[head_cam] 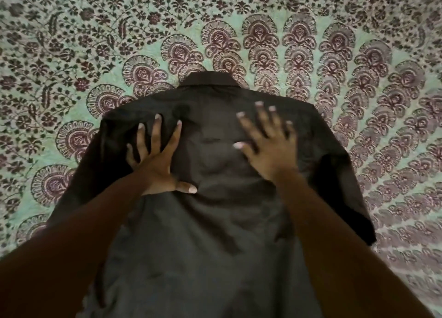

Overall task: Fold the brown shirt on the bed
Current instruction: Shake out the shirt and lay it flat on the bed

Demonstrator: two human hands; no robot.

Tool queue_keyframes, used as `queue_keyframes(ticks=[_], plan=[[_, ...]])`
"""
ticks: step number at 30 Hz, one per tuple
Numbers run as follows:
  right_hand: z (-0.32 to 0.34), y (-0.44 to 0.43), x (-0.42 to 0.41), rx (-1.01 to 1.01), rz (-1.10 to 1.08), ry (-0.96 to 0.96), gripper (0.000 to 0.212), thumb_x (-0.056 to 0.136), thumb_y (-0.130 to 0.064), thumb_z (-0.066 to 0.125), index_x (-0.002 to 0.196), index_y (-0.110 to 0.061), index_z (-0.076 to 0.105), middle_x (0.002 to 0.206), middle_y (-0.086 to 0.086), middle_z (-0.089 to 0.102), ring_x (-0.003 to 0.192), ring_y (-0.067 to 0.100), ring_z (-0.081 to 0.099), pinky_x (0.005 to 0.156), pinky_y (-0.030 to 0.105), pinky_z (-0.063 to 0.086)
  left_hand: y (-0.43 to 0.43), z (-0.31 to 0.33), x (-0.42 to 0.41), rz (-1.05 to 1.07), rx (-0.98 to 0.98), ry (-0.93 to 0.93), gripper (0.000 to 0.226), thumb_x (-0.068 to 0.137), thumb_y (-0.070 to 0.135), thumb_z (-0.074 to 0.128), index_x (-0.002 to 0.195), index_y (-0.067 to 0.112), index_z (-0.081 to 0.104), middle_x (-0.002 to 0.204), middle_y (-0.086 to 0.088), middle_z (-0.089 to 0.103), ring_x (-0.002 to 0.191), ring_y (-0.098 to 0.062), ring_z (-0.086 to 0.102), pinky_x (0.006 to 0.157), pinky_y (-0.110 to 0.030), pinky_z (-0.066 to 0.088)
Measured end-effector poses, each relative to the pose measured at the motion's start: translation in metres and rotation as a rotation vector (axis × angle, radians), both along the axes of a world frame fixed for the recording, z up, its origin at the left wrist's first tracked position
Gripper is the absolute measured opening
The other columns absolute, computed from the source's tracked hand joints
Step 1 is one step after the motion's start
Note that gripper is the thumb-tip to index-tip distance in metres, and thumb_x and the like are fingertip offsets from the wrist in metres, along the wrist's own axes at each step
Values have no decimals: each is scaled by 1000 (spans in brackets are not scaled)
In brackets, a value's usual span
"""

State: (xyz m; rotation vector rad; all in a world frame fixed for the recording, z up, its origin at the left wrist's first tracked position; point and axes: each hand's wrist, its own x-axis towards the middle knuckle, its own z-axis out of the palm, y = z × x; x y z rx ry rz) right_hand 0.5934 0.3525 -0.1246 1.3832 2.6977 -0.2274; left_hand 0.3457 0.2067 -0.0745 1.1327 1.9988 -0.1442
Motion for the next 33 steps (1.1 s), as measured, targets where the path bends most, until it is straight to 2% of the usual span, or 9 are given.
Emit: queue_keyframes(ticks=[3,6,9,13,16,20,24,28,33], plan=[[4,56,47,-73,-390,-11,72,95,-81,16,160,-52,2,174,1,-3,160,33,-4,122,67,8,1,-2,-1,-9,-9,-1,162,37,82,87,141,64,-36,147,17,-60,145,-33,-48,119,-70,-8],[14,61,39,15,-519,25,79,100,-73,14,165,-29,10,174,12,-2,159,39,-6,122,69,7,1,-3,-1,-12,-4,1,163,36,84,86,142,64,-36,148,17,-59,145,-34,-47,118,-71,-7],[19,3,-8,105,-311,112,77,106,-60,25,164,-11,19,173,14,6,160,37,3,126,58,14,2,-1,-1,-4,-14,8,163,36,84,86,141,64,-36,147,17,-60,145,-33,-47,118,-71,-7],[7,-82,-21,-31,193,69,80,100,-72,34,165,-29,19,174,0,6,161,24,6,125,56,17,2,-1,0,5,-5,19,162,35,84,86,143,64,-35,147,18,-59,146,-33,-46,119,-71,-6],[-2,-47,29,49,-18,-5,77,95,-81,24,162,-44,18,174,-3,8,161,25,10,123,58,17,1,-2,0,0,12,1,161,37,83,87,143,65,-34,148,18,-59,146,-33,-46,119,-70,-9],[3,5,72,53,-395,6,81,97,-78,16,165,-34,11,174,7,8,159,37,11,121,66,18,0,-3,0,5,22,-13,160,39,80,88,141,67,-34,147,19,-59,145,-32,-47,119,-69,-11],[12,-51,14,103,-220,99,83,103,-67,26,166,-16,9,174,10,4,161,32,3,127,56,12,-4,-6,2,1,56,10,159,38,81,87,142,67,-32,149,19,-58,146,-32,-46,120,-68,-10],[2,-114,10,7,80,80,81,98,-76,26,165,-33,14,174,-3,4,161,22,5,125,57,16,-3,-9,1,-15,53,40,157,39,83,85,142,67,-33,148,19,-59,147,-32,-45,120,-68,-10],[-6,-70,90,60,-341,75,83,96,-78,29,165,-33,15,174,1,6,160,32,5,123,61,23,-8,-12,4,-43,72,80,153,46,83,84,142,65,-34,149,17,-58,147,-32,-44,119,-67,-12]])
